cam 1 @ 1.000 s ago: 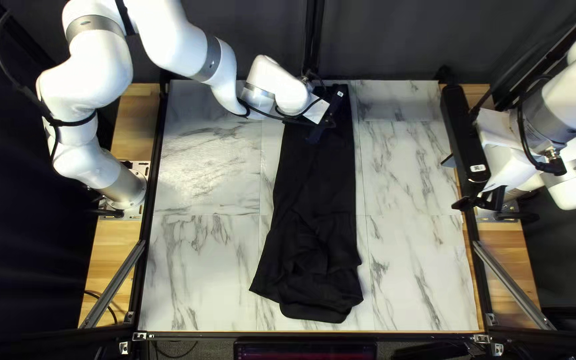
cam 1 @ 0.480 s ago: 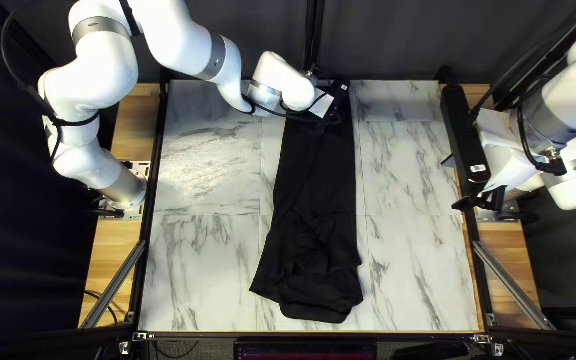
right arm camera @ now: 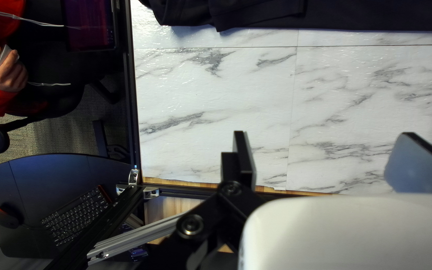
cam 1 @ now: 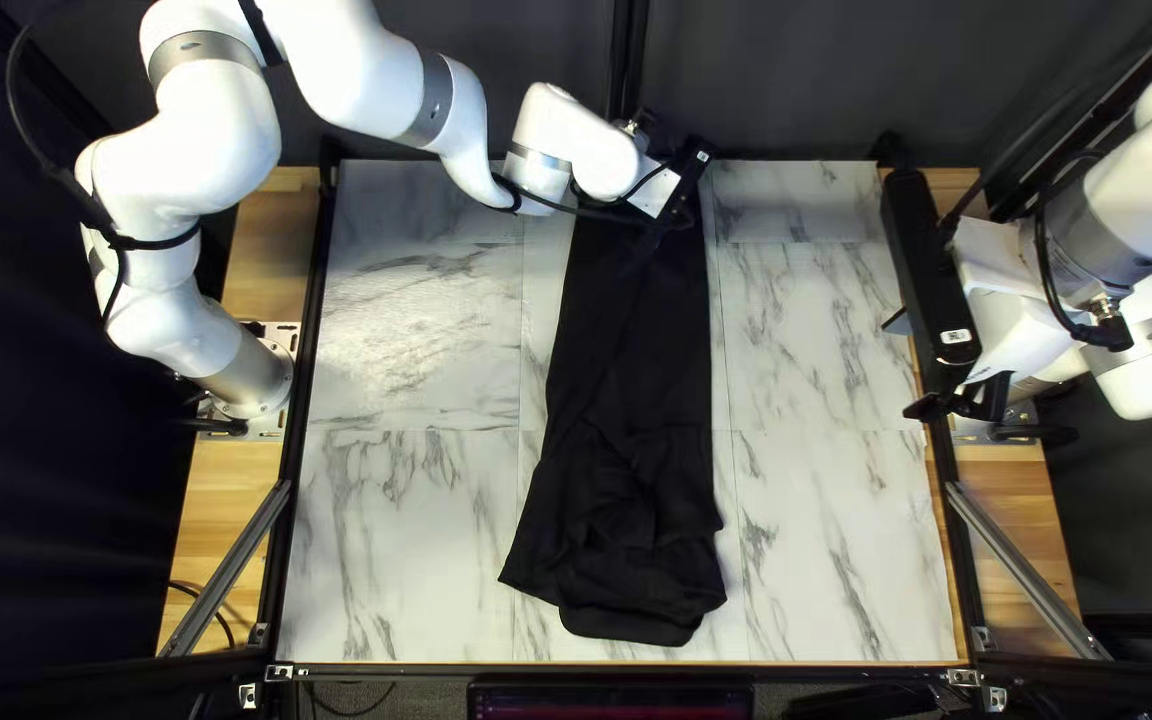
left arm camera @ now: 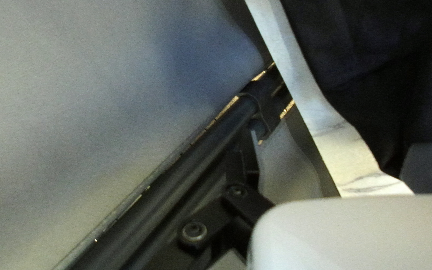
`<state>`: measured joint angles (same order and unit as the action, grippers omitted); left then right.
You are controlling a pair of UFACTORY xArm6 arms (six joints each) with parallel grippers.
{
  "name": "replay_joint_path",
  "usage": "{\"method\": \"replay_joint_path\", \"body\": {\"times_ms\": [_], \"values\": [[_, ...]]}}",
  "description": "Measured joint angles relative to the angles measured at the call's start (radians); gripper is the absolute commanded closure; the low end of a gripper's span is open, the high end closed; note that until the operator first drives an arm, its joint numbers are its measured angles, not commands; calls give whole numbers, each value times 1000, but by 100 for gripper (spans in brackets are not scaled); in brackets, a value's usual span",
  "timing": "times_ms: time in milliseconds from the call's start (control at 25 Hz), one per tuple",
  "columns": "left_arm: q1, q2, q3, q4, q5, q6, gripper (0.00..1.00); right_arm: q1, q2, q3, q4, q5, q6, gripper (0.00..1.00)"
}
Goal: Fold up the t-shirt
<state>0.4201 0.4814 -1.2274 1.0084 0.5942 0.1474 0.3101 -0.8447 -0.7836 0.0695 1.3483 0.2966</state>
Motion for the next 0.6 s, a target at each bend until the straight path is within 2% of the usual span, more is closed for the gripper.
{"method": "replay_joint_path", "body": {"times_ms": [240,600], "values": [[-21,-12,35,-1,-31,-33,0,0,0,0,0,0,0,0],[-28,36,-43,-79,-47,47,0,0,0,0,0,0,0,0]]}}
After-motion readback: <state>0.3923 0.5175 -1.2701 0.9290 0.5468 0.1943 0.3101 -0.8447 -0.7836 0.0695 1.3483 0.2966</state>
